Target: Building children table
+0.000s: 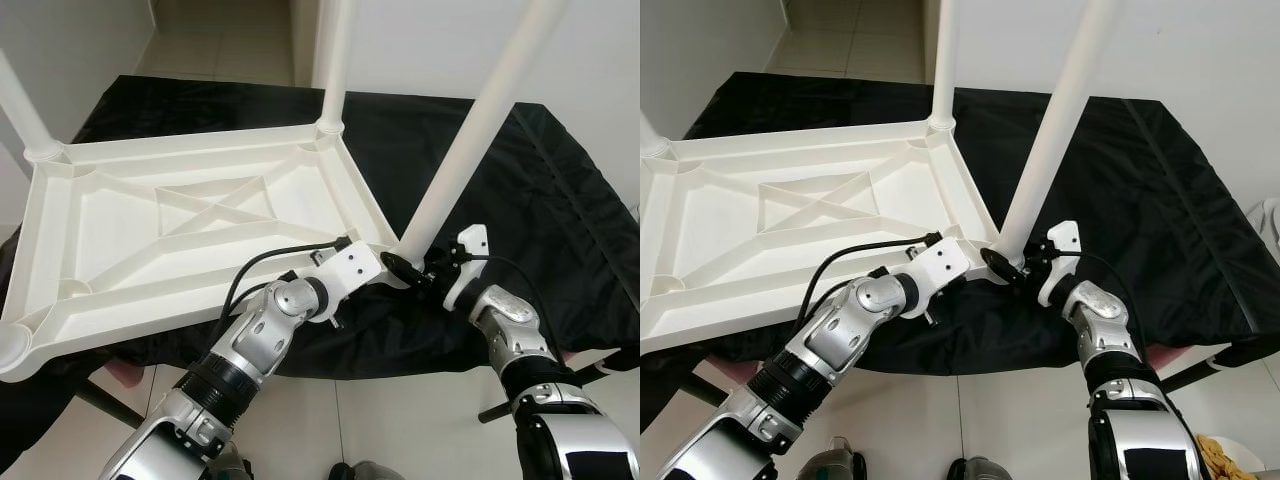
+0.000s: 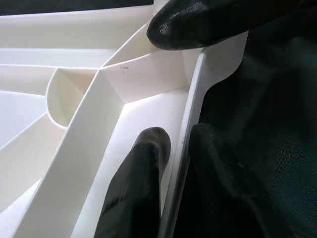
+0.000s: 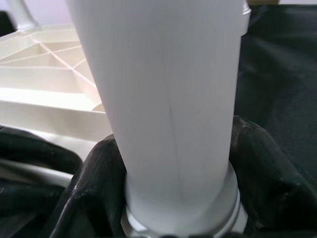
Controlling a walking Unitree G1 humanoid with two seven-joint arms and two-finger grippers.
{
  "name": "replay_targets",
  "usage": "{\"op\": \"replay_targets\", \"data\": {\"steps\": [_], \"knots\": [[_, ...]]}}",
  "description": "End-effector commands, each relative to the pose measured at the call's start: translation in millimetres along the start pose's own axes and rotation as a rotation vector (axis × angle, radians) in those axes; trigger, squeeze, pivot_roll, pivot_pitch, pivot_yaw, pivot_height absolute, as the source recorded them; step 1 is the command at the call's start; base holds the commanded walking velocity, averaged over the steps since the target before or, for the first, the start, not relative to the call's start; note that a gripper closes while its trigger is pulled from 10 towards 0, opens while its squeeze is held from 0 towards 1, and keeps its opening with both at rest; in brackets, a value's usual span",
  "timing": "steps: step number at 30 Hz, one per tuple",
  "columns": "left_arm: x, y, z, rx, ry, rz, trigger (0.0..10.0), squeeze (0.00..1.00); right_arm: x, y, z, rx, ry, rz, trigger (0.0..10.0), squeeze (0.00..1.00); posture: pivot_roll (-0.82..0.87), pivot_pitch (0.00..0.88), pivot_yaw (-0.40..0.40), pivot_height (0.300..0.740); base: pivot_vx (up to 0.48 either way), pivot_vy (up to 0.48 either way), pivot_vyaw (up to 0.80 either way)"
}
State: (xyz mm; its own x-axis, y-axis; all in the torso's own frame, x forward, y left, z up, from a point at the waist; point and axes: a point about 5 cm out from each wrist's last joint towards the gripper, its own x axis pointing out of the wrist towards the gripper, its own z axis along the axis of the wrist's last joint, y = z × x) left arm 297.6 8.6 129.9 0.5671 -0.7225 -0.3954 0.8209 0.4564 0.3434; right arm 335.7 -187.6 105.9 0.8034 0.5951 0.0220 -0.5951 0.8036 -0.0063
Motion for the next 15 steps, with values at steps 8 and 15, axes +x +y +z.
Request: {"op": "replay_targets", "data": {"steps": [8, 15], "knots": [[0.8, -6.3, 22, 0.063, -0.083, -0.024, 10.0, 0.00, 5.3, 5.9, -20, 0.095, 0.054, -0.313, 0.0, 0.00, 0.07, 0.050, -0.060, 0.740, 0.000, 0.000, 0.00], [1.0, -6.6, 21, 0.061, -0.081, -0.023, 10.0, 0.00, 12.4, 13.9, -24, 0.161, 0.051, -0.518, 0.0, 0.00, 0.07, 0.047, -0.058, 0.740, 0.000, 0.000, 0.00]]}}
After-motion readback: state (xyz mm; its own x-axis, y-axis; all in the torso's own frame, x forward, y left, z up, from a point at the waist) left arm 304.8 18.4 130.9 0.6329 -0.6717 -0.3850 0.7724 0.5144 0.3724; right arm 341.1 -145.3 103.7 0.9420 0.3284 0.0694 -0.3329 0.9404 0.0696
